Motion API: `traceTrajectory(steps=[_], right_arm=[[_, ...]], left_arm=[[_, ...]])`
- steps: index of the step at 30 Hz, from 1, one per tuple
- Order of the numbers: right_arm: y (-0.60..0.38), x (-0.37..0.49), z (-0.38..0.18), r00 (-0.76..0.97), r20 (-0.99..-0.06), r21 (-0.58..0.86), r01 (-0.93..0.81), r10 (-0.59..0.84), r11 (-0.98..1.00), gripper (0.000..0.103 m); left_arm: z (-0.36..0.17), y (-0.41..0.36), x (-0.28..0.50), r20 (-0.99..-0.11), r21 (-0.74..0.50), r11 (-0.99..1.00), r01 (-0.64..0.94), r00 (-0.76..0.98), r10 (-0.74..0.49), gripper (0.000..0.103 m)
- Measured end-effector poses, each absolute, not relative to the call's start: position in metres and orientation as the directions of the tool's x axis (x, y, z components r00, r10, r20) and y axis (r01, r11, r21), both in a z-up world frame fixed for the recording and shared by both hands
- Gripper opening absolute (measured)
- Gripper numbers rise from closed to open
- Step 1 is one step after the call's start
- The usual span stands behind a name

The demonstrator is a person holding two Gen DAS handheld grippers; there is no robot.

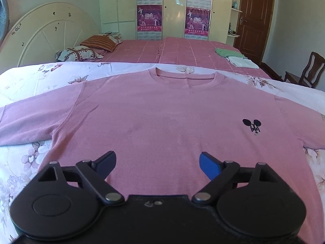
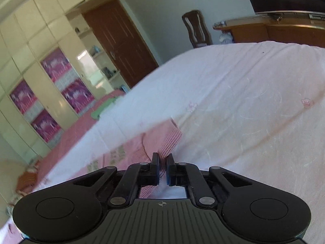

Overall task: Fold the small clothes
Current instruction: 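Carry the sleeve across the sweatshirt body with the right tool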

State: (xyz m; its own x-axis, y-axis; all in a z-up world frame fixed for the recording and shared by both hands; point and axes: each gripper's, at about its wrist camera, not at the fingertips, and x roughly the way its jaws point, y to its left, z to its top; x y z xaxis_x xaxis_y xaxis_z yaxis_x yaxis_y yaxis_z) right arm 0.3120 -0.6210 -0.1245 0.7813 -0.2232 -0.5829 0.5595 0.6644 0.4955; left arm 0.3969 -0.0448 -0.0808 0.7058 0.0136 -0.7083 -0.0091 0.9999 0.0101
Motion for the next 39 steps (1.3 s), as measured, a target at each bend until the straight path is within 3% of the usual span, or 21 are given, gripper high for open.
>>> traceTrajectory(steps=[1, 5, 7, 9, 10, 16, 21, 29, 31, 32, 33, 35, 39], right_arm=[[-0.622, 0.316, -0.131, 0.745, -0.636, 0.492, 0.593, -0.202, 0.638, 0.005], [-0.598, 0.308, -0.108, 0.769, -0.594, 0.461, 0.565, -0.235, 0.684, 0.005], [-0.572, 0.31, -0.094, 0.786, -0.576, 0.427, 0.524, -0.225, 0.737, 0.005], [-0.538, 0.315, -0.08, 0.81, -0.553, 0.394, 0.46, -0.194, 0.796, 0.005], [-0.518, 0.318, -0.075, 0.822, -0.543, 0.381, 0.425, -0.173, 0.821, 0.005], [-0.377, 0.354, -0.07, 0.86, -0.509, 0.372, 0.195, 0.024, 0.908, 0.005], [-0.259, 0.388, -0.079, 0.832, -0.517, 0.357, -0.004, 0.201, 0.934, 0.005], [-0.115, 0.427, -0.119, 0.694, -0.611, 0.298, -0.244, 0.381, 0.923, 0.006], [-0.099, 0.424, -0.128, 0.707, -0.622, 0.229, -0.246, 0.336, 0.942, 0.026], [-0.1, 0.416, -0.128, 0.73, -0.594, 0.224, -0.255, 0.339, 0.941, 0.049], [-0.103, 0.409, -0.126, 0.748, -0.569, 0.23, -0.253, 0.341, 0.94, 0.057], [-0.112, 0.397, -0.124, 0.771, -0.543, 0.26, -0.224, 0.334, 0.939, 0.057], [-0.142, 0.381, -0.117, 0.819, -0.513, 0.338, -0.083, 0.257, 0.938, 0.056]], left_arm=[[-0.081, -0.038, 0.398, -0.708, 0.02, 1.0, -0.014, 0.706, 0.024, 0.087], [-0.083, -0.015, 0.404, -0.688, 0.06, 0.998, -0.012, 0.724, 0.05, 0.094], [-0.085, -0.001, 0.41, -0.691, 0.047, 0.999, -0.009, 0.722, 0.039, 0.089], [-0.086, 0.016, 0.416, -0.701, -0.022, 1.0, 0.02, 0.712, -0.029, 0.072], [-0.087, 0.022, 0.419, -0.704, -0.033, 0.999, 0.019, 0.709, -0.037, 0.069], [-0.088, 0.058, 0.425, -0.692, -0.068, 0.998, 0.01, 0.72, -0.054, 0.068], [-0.093, 0.093, 0.427, -0.706, -0.141, 0.99, 0.017, 0.699, -0.112, 0.057], [-0.097, 0.127, 0.427, -0.701, -0.188, 0.982, 0.008, 0.699, -0.14, 0.058], [-0.096, 0.128, 0.429, -0.692, -0.216, 0.976, 0.016, 0.703, -0.165, 0.062], [-0.096, 0.125, 0.431, -0.686, -0.236, 0.971, 0.028, 0.703, -0.187, 0.063], [-0.097, 0.12, 0.434, -0.682, -0.261, 0.964, 0.043, 0.699, -0.216, 0.063], [-0.099, 0.105, 0.445, -0.668, -0.322, 0.943, 0.086, 0.685, -0.29, 0.062], [-0.109, 0.058, 0.474, -0.635, -0.434, 0.882, 0.183, 0.632, -0.444, 0.049]])
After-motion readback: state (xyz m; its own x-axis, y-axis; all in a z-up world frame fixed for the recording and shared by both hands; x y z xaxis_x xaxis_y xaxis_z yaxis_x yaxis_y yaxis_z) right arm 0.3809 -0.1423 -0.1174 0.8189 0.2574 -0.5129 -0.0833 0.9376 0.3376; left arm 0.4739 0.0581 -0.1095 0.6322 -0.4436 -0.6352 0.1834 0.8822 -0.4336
